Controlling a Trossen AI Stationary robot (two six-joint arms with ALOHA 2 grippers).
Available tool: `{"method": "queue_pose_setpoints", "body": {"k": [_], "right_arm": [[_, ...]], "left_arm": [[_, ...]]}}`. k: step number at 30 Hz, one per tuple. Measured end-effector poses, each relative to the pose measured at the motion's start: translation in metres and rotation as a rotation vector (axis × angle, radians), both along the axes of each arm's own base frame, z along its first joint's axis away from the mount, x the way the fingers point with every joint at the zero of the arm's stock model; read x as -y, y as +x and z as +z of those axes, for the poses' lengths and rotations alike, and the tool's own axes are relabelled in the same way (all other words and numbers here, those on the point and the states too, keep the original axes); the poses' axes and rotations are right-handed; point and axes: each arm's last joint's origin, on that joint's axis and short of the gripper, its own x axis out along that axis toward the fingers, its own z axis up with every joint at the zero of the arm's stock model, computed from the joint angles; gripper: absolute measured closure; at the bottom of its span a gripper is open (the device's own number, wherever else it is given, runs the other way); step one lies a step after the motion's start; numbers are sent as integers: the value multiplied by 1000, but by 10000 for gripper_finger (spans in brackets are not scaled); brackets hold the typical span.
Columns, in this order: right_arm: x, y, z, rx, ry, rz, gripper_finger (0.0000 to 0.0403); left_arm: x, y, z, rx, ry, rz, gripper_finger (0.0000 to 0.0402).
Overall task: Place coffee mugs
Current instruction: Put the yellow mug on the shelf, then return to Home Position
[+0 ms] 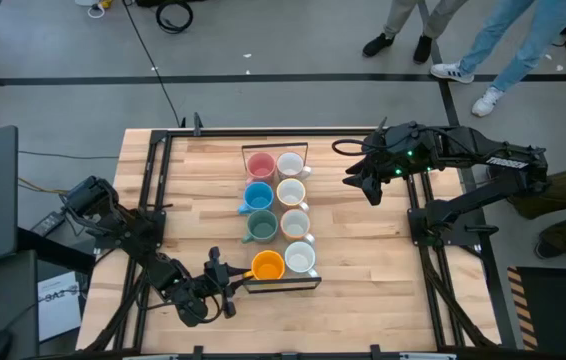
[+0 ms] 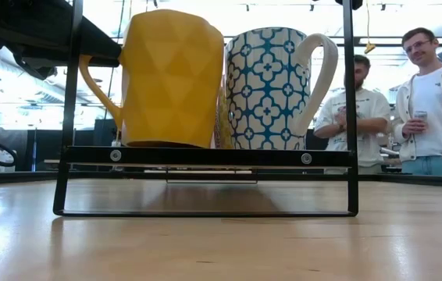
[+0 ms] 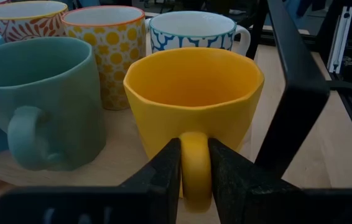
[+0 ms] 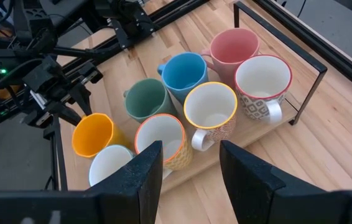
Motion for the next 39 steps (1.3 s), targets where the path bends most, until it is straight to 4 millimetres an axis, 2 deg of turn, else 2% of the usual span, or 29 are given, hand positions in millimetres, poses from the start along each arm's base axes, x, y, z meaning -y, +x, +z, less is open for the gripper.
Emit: {"method": "queue_pose_setpoints", "body": {"k": [5, 16, 23, 31, 39], "right_arm": [[0, 0, 0, 0, 0, 1, 238], [0, 0, 0, 0, 0, 1, 238], [0, 0, 0, -2, -15, 12, 238], [0, 0, 0, -2, -21, 16, 238], [-8, -4, 2, 12, -45, 73, 238]], "left_arm": [[0, 0, 0, -3, 2, -1, 300], [0, 0, 0, -1, 6, 0, 218], [0, -1, 3, 7, -4, 0, 206], [-6, -7, 25, 38, -39, -5, 205], [-18, -16, 62, 91, 14, -42, 205]]}}
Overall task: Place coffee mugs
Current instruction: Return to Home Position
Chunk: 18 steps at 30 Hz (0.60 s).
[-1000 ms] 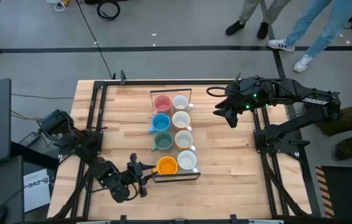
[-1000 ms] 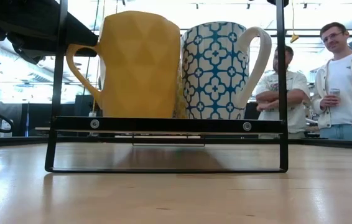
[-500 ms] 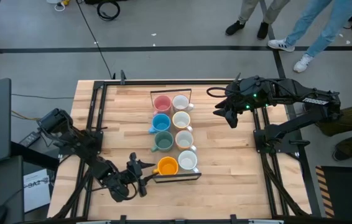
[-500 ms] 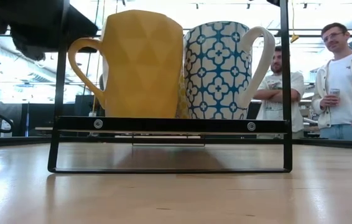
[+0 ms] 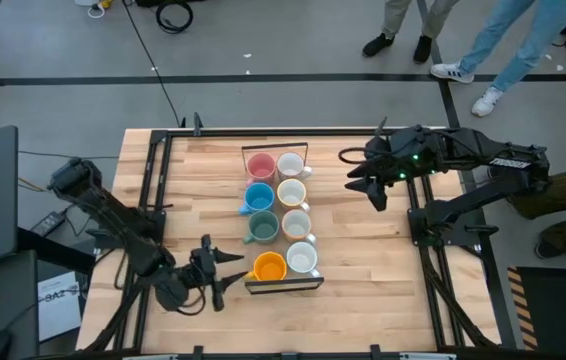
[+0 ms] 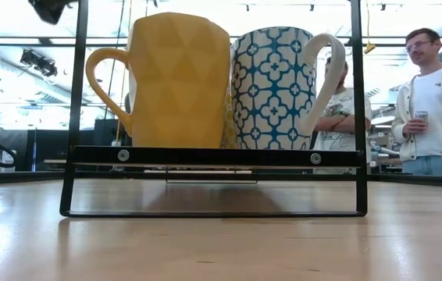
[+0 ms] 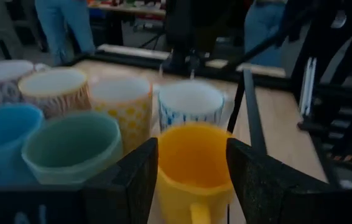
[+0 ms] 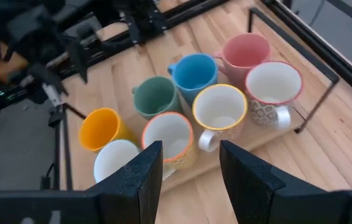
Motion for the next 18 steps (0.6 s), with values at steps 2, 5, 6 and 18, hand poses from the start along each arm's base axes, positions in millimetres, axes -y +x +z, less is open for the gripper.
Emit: {"method": "queue_pose_setpoints", "body": {"k": [2, 5, 6, 18], "right_arm": [[-5, -3, 3, 20, -27, 27, 238], [-12, -10, 8, 55, -87, 47, 238], [-14, -13, 9, 63, -105, 55, 238], [-28, -37, 19, 134, -202, 88, 238]], "left_arm": [[-8, -1, 12, 26, -21, 4, 205], [-24, 0, 30, 40, -29, -51, 205], [-30, 1, 35, 38, -21, -83, 205], [-125, -11, 88, 97, 120, -193, 205]]}}
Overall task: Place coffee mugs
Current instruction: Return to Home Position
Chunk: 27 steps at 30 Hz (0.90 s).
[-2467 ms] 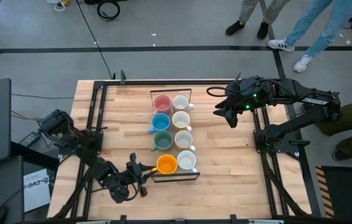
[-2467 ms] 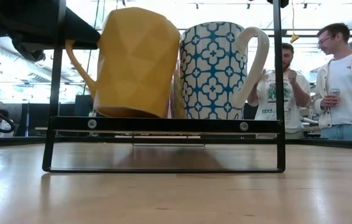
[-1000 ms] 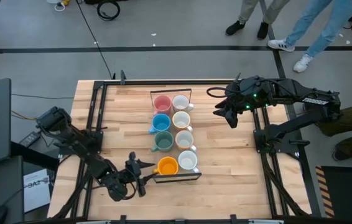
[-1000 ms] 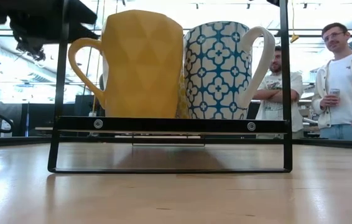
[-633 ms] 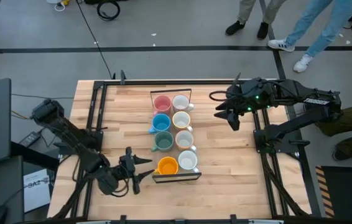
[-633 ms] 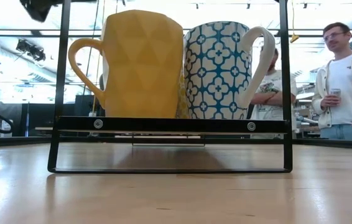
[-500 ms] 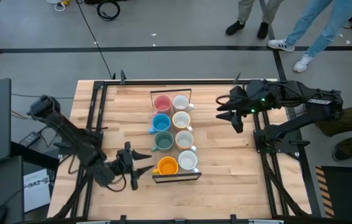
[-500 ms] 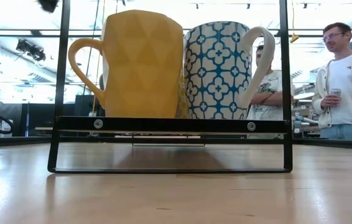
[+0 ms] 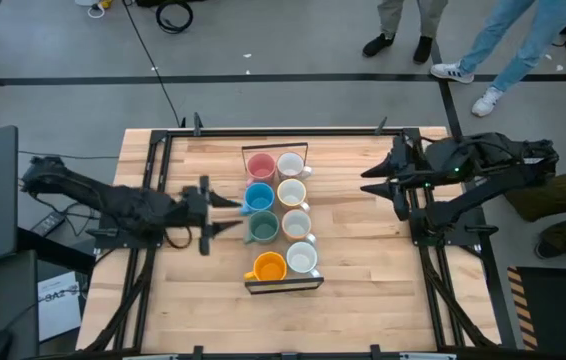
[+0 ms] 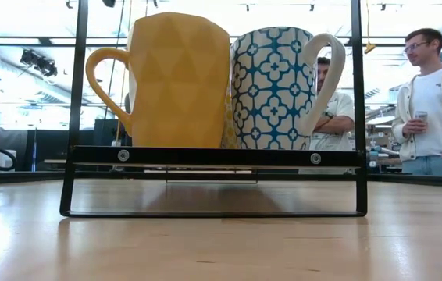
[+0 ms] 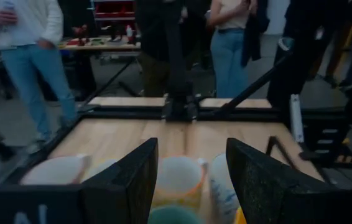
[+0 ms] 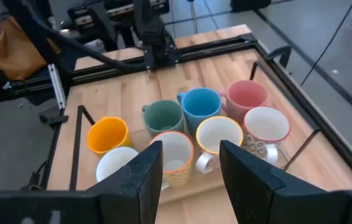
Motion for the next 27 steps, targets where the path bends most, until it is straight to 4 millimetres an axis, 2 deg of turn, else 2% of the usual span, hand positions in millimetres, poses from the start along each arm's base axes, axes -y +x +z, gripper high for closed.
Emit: {"method": "queue_pose_setpoints", "body": {"k": [3, 5, 9, 15, 21, 27], "right_arm": [[0, -4, 2, 12, -27, -1, 238], [0, -6, 2, 15, -45, 2, 238], [1, -8, 0, 12, -86, -3, 238], [4, -17, -18, 19, -87, -7, 238], [10, -43, -29, 98, -64, -7, 238], [18, -73, -49, 185, -37, -11, 238]], "left_arm": [[-12, -20, 3, -18, 14, 26, 205], [-18, -33, -2, -22, 16, 38, 205], [-26, -57, -29, -11, 12, 44, 205], [-37, -86, -64, 79, -37, 85, 205], [-43, -104, -83, 154, -41, 87, 205], [-47, -115, -96, 174, -21, 109, 205]]}}
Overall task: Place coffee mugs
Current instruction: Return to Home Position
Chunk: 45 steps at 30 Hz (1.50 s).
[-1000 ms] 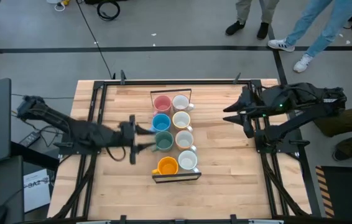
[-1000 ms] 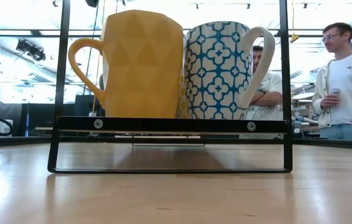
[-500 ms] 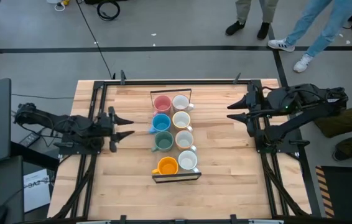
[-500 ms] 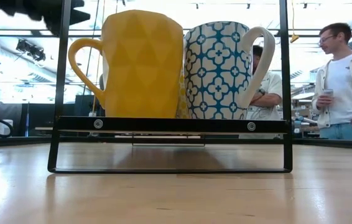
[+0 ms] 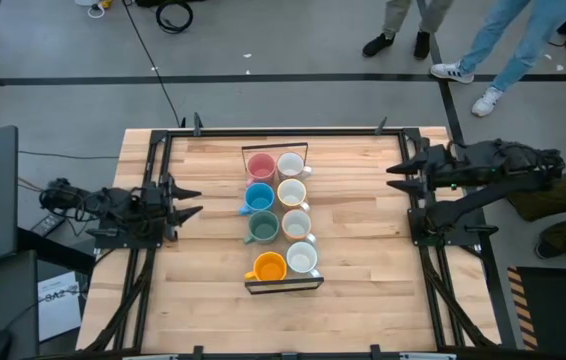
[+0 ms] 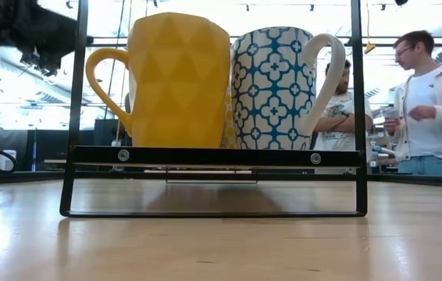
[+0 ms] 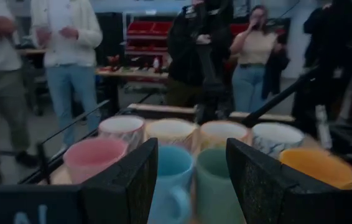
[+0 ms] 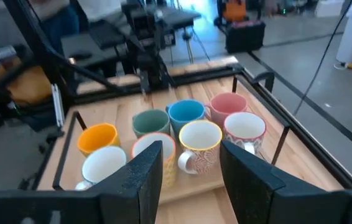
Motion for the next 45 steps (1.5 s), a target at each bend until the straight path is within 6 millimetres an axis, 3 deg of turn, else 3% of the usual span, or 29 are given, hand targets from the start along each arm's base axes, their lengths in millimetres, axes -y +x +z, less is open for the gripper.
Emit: {"method": "queue_pose_setpoints", "body": {"k": [13, 25, 31, 45], "right_arm": [[6, -29, -56, 184, 54, 39, 238], [7, -38, -78, 257, 51, 94, 238], [5, -29, -92, 238, 12, 112, 238], [-2, 2, -156, 276, -44, 123, 238]], "left_arm": [[-1, 2, -27, -91, -17, 41, 205], [1, 2, -29, -97, -42, -1, 205], [1, 2, -29, -97, -48, -2, 205], [1, 2, -29, -105, -37, -2, 205]]}}
